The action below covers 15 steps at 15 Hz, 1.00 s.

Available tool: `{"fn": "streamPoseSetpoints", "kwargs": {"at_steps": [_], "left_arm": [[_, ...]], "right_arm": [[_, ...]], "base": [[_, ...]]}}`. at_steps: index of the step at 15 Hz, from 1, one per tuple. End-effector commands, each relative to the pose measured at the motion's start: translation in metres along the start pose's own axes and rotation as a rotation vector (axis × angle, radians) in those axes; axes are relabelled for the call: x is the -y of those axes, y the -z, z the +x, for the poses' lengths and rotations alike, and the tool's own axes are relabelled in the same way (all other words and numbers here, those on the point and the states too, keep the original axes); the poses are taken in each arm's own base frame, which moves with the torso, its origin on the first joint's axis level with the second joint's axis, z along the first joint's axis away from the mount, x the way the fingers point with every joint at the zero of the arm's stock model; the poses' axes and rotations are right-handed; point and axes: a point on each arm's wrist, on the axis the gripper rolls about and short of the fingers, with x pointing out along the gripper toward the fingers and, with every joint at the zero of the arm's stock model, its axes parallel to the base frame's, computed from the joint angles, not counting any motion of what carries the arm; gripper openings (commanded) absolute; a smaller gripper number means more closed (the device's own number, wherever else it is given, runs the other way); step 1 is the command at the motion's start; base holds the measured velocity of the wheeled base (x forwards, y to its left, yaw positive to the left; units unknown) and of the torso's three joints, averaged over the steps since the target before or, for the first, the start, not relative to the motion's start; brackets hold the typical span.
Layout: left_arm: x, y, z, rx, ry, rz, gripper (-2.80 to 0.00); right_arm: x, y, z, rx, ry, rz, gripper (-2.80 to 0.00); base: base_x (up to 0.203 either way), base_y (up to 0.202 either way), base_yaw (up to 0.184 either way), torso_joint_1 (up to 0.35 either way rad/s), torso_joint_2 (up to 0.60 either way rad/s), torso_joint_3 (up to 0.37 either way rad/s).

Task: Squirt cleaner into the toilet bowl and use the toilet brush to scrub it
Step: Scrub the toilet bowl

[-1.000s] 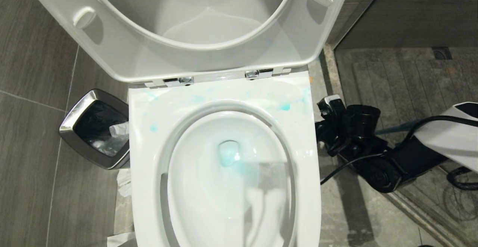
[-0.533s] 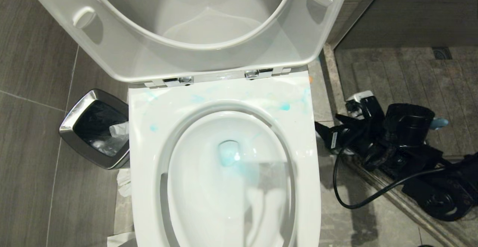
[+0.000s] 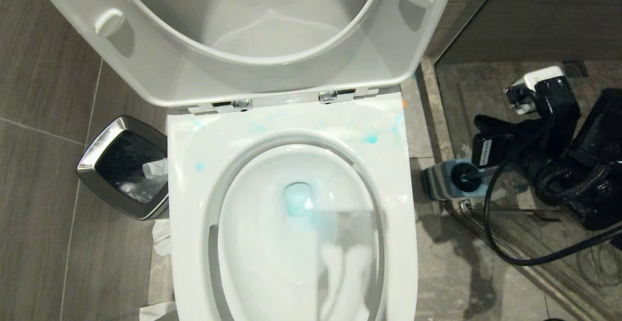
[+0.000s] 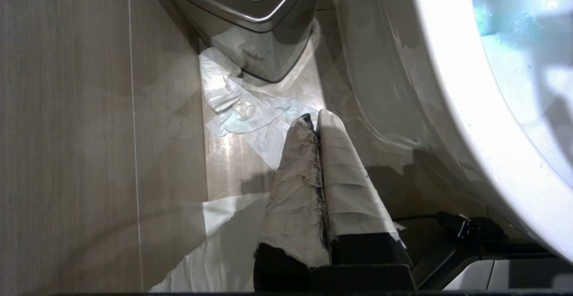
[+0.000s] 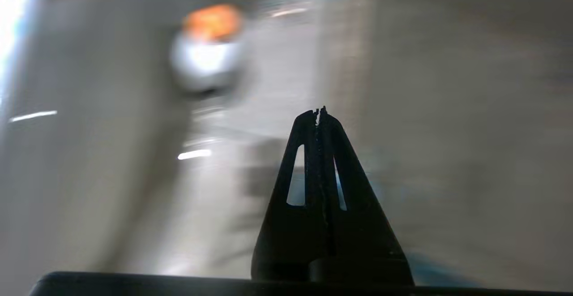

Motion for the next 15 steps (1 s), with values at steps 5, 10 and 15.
{"fn": "streamPoseSetpoints", "kwargs": {"at_steps": [5, 10, 15], "left_arm": [[0.000, 0.000, 0.000, 0.000, 0.000, 0.000, -2.80], [0.000, 0.000, 0.000, 0.000, 0.000, 0.000, -2.80], [0.000, 0.000, 0.000, 0.000, 0.000, 0.000, -2.80]], "right_arm": [[0.012, -0.040, -0.026, 0.041, 0.264, -0.055, -2.80], [0.001, -0.034, -0.013, 0.021, 0.211, -0.079, -2.80], [-0.001, -0.039, -0.020, -0.029, -0.104, -0.072, -2.80]], "base": [[0.000, 0.000, 0.000, 0.000, 0.00, 0.000], [0.000, 0.000, 0.000, 0.000, 0.00, 0.000], [0.000, 0.000, 0.000, 0.000, 0.00, 0.000]]}}
